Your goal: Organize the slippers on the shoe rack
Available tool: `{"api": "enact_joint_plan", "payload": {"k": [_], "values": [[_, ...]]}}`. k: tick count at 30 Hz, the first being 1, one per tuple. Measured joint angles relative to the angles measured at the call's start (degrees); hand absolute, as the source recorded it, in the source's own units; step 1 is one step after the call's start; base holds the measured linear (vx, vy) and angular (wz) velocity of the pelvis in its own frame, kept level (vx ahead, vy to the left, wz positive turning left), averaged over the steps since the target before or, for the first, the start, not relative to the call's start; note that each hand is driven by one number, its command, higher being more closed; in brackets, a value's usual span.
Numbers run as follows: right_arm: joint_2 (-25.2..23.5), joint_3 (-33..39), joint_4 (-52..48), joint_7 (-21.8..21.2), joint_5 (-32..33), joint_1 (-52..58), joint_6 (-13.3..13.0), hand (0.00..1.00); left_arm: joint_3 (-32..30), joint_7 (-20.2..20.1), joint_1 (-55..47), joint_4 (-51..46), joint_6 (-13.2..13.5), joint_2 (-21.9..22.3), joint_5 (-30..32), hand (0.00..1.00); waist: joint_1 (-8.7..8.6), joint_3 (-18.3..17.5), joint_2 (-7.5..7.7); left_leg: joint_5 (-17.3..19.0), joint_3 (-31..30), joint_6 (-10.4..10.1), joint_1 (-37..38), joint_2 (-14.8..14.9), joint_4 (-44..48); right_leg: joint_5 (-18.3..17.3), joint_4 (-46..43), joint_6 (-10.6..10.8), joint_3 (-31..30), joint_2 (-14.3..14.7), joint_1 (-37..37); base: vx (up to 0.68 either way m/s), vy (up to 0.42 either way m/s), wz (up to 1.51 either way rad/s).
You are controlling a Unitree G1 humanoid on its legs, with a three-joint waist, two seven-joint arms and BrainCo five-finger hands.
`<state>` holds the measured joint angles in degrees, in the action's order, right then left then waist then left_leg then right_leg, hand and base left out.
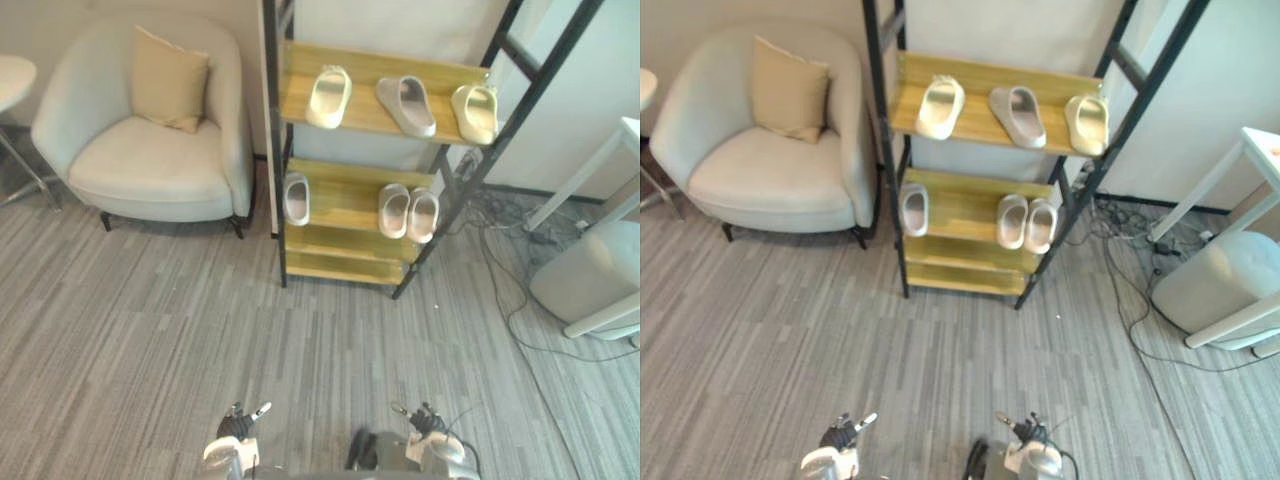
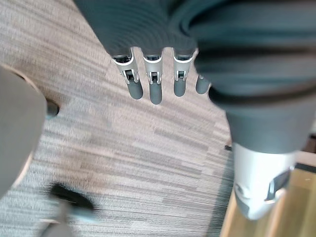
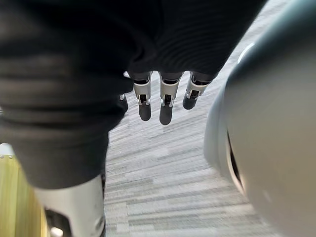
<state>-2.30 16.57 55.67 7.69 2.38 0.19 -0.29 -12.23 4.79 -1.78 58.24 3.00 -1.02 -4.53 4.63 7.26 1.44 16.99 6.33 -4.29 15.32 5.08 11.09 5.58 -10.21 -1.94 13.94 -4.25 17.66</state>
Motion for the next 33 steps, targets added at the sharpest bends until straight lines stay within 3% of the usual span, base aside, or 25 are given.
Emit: {"api": "enact_joint_plan", "payload": {"k": [1,3,5,6,7,8,9,11,14,15,16,17,18,21,22,23,24,25,27,31,32,33], "values": [[0.87,1.36,0.31,-0.01,-0.04,-0.82,0.17,0.00,-0.36,0.02,0.45,0.94,0.00,1.21,0.01,0.00,-0.28,-0.31,-2.43,-0.33,-1.92,-1.20,1.47,2.73,0.33,-0.29,-4.03,-0.69,1.76,1.41,-0.38,0.47,-0.222,0.34],[1.33,1.38,0.49,0.05,-0.03,-0.94,0.17,0.00,-0.84,-0.04,0.69,0.82,0.16,2.48,0.21,0.00,-0.84,-0.33,-3.79,-3.46,-3.52,-3.73,-0.01,4.06,4.12,-5.13,-6.43,-1.36,3.42,2.01,-1.21,0.64,-0.300,0.38],[1.29,0.79,0.27,0.06,0.00,-1.00,0.07,0.00,-2.70,-0.10,0.92,0.56,0.09,3.53,0.55,0.00,-1.20,-0.31,-4.50,-7.23,-4.72,-2.96,-5.07,5.23,16.19,-7.88,-6.20,-1.88,3.98,3.14,-3.77,0.55,-0.266,0.18],[1.30,-0.90,0.36,0.10,0.06,-0.86,0.18,0.00,-3.42,-0.05,0.97,0.23,0.06,3.39,0.55,0.00,-0.95,0.27,-4.35,-10.83,-5.58,-2.31,-11.59,6.70,31.28,-9.26,-4.41,-2.52,3.79,4.06,-7.58,0.27,-0.119,0.01],[1.29,-1.25,0.35,0.15,0.09,-0.84,0.17,0.00,-3.52,-0.06,0.99,0.05,0.08,3.35,0.54,0.00,-0.93,0.53,-4.21,-10.08,-5.48,-2.11,-12.84,7.36,34.32,-9.54,-3.93,-2.67,3.70,4.34,-8.70,0.41,-0.152,-0.08],[0.73,-1.66,0.38,0.16,0.20,-0.75,0.14,0.00,-3.61,-0.08,0.97,-1.03,0.25,3.18,0.52,0.00,-0.73,0.97,-4.57,-6.80,-4.19,-1.55,-17.18,9.16,42.77,-10.56,-2.31,-3.22,3.58,5.18,-12.85,0.36,-0.126,-0.18],[0.10,-1.56,0.59,0.17,0.54,-0.83,0.15,0.00,-3.37,-0.08,0.99,-2.18,0.36,2.87,0.48,0.00,-0.47,1.67,-3.36,-4.73,-2.04,-0.93,-21.03,10.11,45.16,-11.43,-1.04,-3.08,3.11,5.31,-16.07,0.42,-0.147,-0.21],[0.04,-1.47,0.57,0.23,1.28,-0.71,0.15,0.00,-2.07,-0.07,0.98,-3.11,0.49,2.74,0.43,0.00,0.08,1.72,-3.31,-2.93,0.63,-1.00,-25.43,10.64,42.10,-11.73,1.62,-2.60,2.46,5.30,-19.13,0.27,-0.061,-0.20],[0.23,-1.05,0.38,0.40,2.30,0.02,0.13,0.00,-0.06,-0.14,1.00,-3.44,0.57,2.95,0.43,0.00,0.31,1.27,-4.15,-2.02,2.40,-1.04,-27.86,8.16,23.71,-12.69,3.96,-0.65,1.72,5.23,-22.15,0.28,0.096,-0.08],[0.65,-0.94,0.76,0.42,2.28,-0.08,0.08,0.00,0.58,-0.28,1.11,-2.85,0.55,2.78,0.44,0.00,0.38,0.98,-4.52,-5.58,0.13,-0.16,-27.80,5.45,14.48,-13.40,3.75,0.63,1.28,5.14,-22.79,0.32,0.206,-0.03],[0.70,-0.83,1.43,0.42,2.28,-0.14,0.02,0.00,0.69,-0.35,1.23,-2.75,0.54,2.39,0.47,0.00,0.55,1.05,-4.11,-5.52,0.17,-0.34,-27.10,4.98,13.84,-13.53,3.64,0.87,0.76,4.66,-22.76,0.38,0.202,0.01],[-0.13,-1.04,3.02,0.24,2.25,-0.34,0.23,0.00,1.36,-0.39,1.13,-1.91,0.55,0.98,0.52,0.00,0.89,0.06,-1.27,-7.27,0.96,1.06,-24.96,2.17,9.20,-13.34,4.46,2.33,-0.67,2.97,-22.47,0.36,0.173,0.06],[-0.16,-0.81,4.06,0.22,2.20,-0.22,0.28,0.00,2.20,-0.50,1.37,-1.38,0.54,-0.33,0.62,0.00,0.88,0.02,-0.14,-6.93,1.64,1.67,-24.92,1.19,9.15,-13.50,5.11,3.01,-1.09,1.62,-22.97,0.35,0.162,0.10],[-0.07,-0.68,3.82,0.20,2.14,-0.19,0.39,0.00,1.96,-0.38,1.27,-0.09,0.24,-1.12,0.93,0.00,1.65,0.12,0.05,-6.58,3.51,2.19,-22.90,0.46,9.07,-13.18,3.96,3.52,-2.21,0.25,-23.74,0.21,0.128,-0.24],[0.08,-0.82,3.70,0.11,2.07,-0.27,0.11,0.00,2.10,-0.46,0.37,-0.06,0.19,-0.89,0.98,0.00,1.70,0.10,-0.68,-5.50,4.62,3.42,-20.52,0.29,8.64,-13.37,-0.20,4.02,-3.06,-0.44,-23.10,0.17,0.126,-0.34],[0.09,-0.92,3.69,0.10,2.04,-0.30,0.07,0.00,2.08,-0.46,0.12,-0.02,0.18,-0.78,0.97,0.00,1.72,0.08,-0.90,-5.17,4.95,3.55,-19.88,0.32,8.26,-13.68,-2.36,4.52,-3.18,-0.76,-22.24,0.20,0.171,-0.42],[0.04,-1.06,3.68,0.07,2.01,-0.33,0.05,0.00,2.15,-0.51,0.09,0.33,0.14,-0.55,1.08,0.00,1.71,-0.05,-1.43,-4.18,5.25,3.70,-18.64,0.34,6.89,-14.54,-10.10,5.89,-3.54,-1.64,-18.74,0.12,0.135,-0.21],[-0.08,-1.10,3.43,0.04,2.00,-0.53,0.07,0.00,2.22,-0.54,0.16,0.73,0.11,-0.83,1.06,0.00,1.66,-0.02,-1.37,-3.97,5.50,3.88,-17.84,0.02,6.05,-14.67,-17.40,6.52,-3.57,-2.93,-15.18,0.07,0.084,-0.14],[-0.04,-1.07,3.18,0.04,1.97,-0.36,0.06,0.00,2.66,-0.48,-0.04,0.93,0.01,-1.25,1.05,0.00,1.28,0.11,-1.33,-3.82,5.44,4.15,-16.83,-0.40,5.65,-15.34,-23.15,7.06,-2.52,-4.83,-12.59,0.06,0.046,0.09],[-0.05,-1.08,3.62,-0.03,1.83,-0.12,0.18,0.00,2.66,-0.42,-0.20,0.98,0.01,-1.51,1.03,0.00,1.26,-0.36,-0.73,-3.79,4.63,4.18,-15.14,-0.23,4.18,-17.63,-19.97,6.57,-0.53,-6.90,-12.64,0.09,-0.048,0.10],[0.04,-1.08,3.71,-0.06,1.20,-0.22,0.19,0.00,2.68,-0.43,-0.46,1.03,0.04,-1.59,1.02,0.00,1.03,-0.54,-0.81,-4.00,4.19,3.68,-15.26,0.25,4.08,-16.97,-14.62,6.30,-0.64,-6.86,-12.86,0.03,-0.125,0.06],[0.03,-1.08,3.99,-0.08,0.03,0.08,0.35,0.00,2.66,-0.44,-0.52,1.04,0.11,-2.20,1.02,0.00,0.98,-1.06,0.47,-3.83,3.97,2.30,-15.33,-0.29,3.97,-10.89,-7.45,6.05,-1.49,-6.85,-13.16,0.03,-0.141,0.06]]}}
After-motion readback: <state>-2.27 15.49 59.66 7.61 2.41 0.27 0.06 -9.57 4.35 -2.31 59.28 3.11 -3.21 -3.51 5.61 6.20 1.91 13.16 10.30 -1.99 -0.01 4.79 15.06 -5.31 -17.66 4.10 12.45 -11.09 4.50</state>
